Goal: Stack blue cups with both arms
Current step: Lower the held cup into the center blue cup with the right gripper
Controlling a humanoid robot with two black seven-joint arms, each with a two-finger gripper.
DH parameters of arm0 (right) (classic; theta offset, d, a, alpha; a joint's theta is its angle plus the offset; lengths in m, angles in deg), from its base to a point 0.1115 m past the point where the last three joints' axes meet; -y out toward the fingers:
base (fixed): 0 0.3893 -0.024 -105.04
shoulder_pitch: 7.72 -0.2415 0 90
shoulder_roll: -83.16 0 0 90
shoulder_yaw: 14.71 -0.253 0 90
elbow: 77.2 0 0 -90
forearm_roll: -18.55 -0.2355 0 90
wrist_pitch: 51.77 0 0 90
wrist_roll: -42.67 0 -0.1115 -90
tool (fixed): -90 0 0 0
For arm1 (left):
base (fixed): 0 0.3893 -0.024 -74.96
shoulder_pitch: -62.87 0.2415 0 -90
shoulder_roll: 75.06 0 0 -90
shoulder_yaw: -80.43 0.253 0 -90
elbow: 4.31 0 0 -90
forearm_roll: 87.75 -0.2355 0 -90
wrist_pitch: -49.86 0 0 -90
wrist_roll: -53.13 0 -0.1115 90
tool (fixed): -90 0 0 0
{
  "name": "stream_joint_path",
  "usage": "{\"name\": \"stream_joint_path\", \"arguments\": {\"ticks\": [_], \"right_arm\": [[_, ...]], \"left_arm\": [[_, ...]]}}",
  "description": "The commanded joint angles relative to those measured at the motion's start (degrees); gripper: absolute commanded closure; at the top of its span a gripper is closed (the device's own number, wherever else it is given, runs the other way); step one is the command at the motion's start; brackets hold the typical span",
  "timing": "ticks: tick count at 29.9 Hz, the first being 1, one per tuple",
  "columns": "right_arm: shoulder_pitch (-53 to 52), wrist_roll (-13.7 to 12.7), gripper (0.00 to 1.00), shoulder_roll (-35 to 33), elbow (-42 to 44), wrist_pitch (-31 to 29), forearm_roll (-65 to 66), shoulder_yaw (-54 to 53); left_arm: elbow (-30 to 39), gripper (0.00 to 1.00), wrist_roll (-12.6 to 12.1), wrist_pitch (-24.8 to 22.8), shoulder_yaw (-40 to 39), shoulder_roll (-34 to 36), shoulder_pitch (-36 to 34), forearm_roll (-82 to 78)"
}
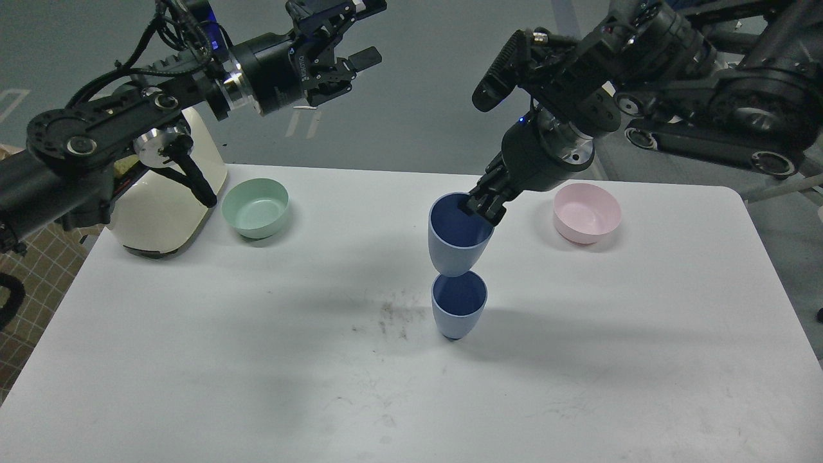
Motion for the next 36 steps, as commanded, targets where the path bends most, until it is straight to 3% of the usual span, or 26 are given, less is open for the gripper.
{"name": "stream_joint_path", "arguments": {"ticks": [1,36], "right_arm": [[-0.53,0.00,1.00,0.02,-2.14,0.00,0.10,1.76],[4.21,0.00,1.00,3.80,0.40,0.00,-0.34,2.99]], "left_arm": [[0.00,0.12,0.00,0.00,0.00,0.09,0.00,0.00],[0.00,0.12,0.00,0.00,-0.09,0.18,0.09,0.26]]}}
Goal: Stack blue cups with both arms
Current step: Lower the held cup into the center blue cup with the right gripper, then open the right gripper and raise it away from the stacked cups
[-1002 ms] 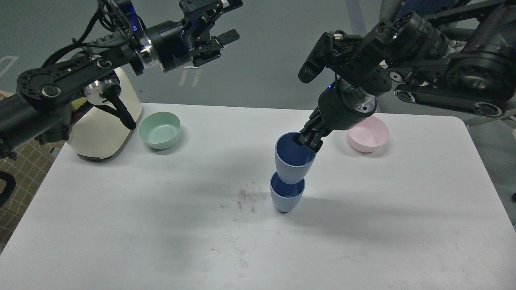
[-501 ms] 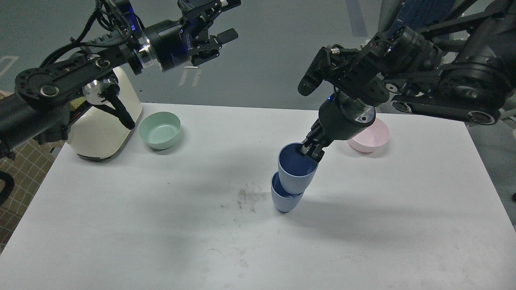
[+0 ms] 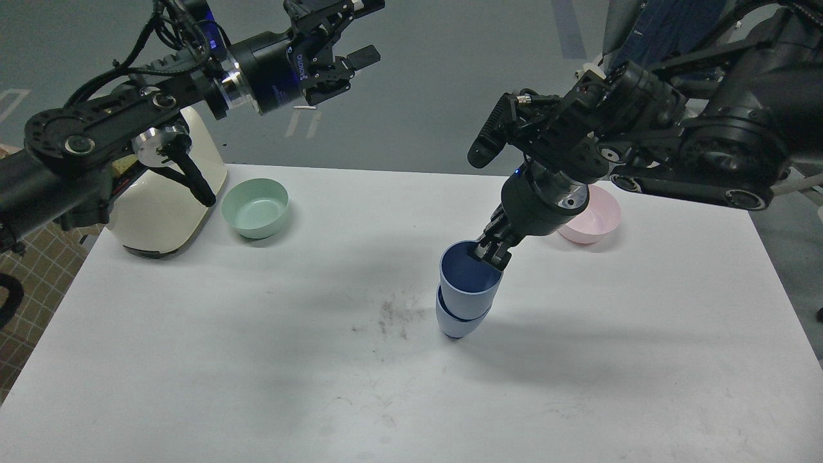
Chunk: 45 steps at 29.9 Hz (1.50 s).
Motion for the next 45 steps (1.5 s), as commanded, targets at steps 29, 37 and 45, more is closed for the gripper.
{"name": "stream_joint_path", "arguments": {"ticks": [29,37,45], "right_arm": [[1.01,0.01,0.06,-1.05,9.18,1.02,-10.60,-4.41],[7.41,0.01,0.02,-9.30,20.80,1.54,-28.70,-16.87],[26.30,0.01,0.02,-15.04,27.30,4.44,-46.56,-40.27]], "left_arm": [[-0.35,0.12,0.00,0.00,0.00,0.00,0.09,0.18],[-2.98,0.10,0.00,0.00,-1.92,-0.09,1.75,0.36],[-9.31,0.05,0.00,0.00,-8.43,-2.72,5.97,1.06]]}}
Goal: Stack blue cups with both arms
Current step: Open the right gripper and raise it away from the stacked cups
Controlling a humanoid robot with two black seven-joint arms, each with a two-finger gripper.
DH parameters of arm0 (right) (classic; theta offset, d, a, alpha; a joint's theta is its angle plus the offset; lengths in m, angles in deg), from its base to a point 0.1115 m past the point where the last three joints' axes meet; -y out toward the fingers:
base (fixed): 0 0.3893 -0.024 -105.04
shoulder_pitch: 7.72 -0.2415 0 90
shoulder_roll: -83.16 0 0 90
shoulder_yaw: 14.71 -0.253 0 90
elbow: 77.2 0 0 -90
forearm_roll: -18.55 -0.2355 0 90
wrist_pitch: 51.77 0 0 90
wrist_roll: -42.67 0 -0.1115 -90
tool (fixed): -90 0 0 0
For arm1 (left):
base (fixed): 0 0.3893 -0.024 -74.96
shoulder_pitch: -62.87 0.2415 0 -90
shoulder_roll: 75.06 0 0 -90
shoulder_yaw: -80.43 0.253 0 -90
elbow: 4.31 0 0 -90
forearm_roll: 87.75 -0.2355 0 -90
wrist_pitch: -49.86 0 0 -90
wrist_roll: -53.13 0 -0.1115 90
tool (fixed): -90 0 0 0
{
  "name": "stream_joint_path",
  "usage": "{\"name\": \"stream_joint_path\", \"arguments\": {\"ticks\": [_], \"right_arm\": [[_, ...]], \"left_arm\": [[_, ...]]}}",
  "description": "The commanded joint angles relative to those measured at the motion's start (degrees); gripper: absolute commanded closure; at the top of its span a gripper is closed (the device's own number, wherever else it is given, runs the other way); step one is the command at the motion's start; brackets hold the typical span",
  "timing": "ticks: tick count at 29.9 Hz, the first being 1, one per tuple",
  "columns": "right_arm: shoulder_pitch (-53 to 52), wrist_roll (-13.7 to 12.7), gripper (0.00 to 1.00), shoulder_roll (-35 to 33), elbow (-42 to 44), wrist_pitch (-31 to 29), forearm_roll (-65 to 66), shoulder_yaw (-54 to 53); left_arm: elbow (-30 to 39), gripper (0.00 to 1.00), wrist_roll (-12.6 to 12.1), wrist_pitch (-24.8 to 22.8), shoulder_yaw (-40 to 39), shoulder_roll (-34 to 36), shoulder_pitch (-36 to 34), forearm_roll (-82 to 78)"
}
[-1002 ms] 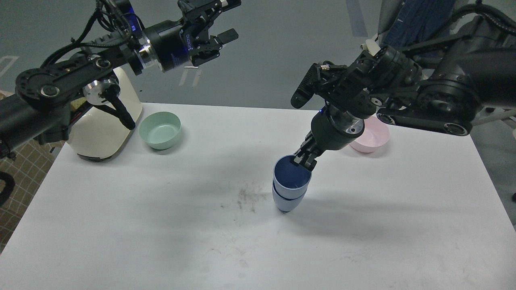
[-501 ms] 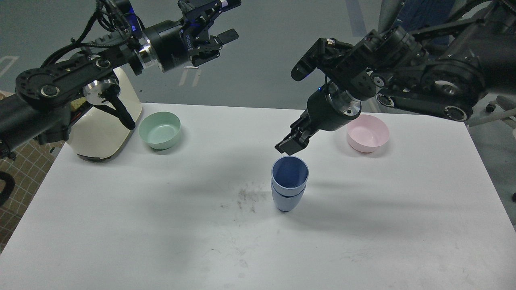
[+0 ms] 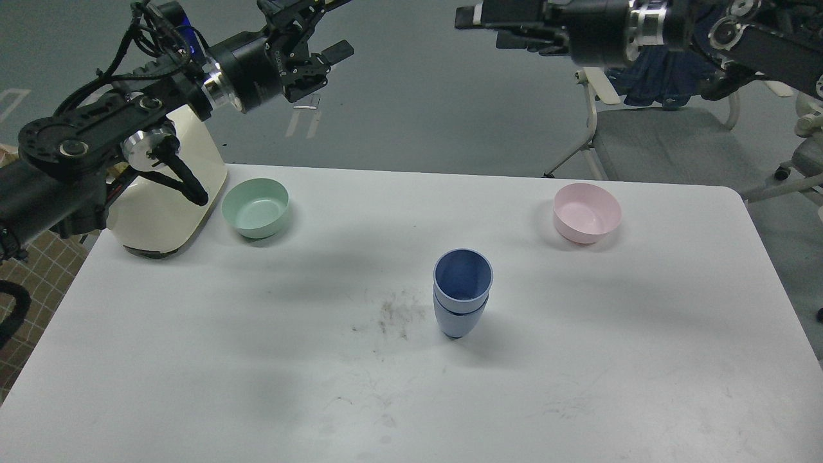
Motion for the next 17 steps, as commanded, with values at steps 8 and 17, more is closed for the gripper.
{"name": "stream_joint_path", "arguments": {"ticks": [8,17], "right_arm": [[25.02,0.02,0.00,8.14,12.31,2.23,-9.08,-27.85],[31.96,0.02,0.00,15.18,17.15,2.23,-9.08,-37.87]], "left_arm": [[-7.78,0.02,0.00,0.00,-12.24,-7.08,10.23,3.09],[-15.07,0.02,0.00,0.00,-12.78,-11.30,12.52,7.39]]}}
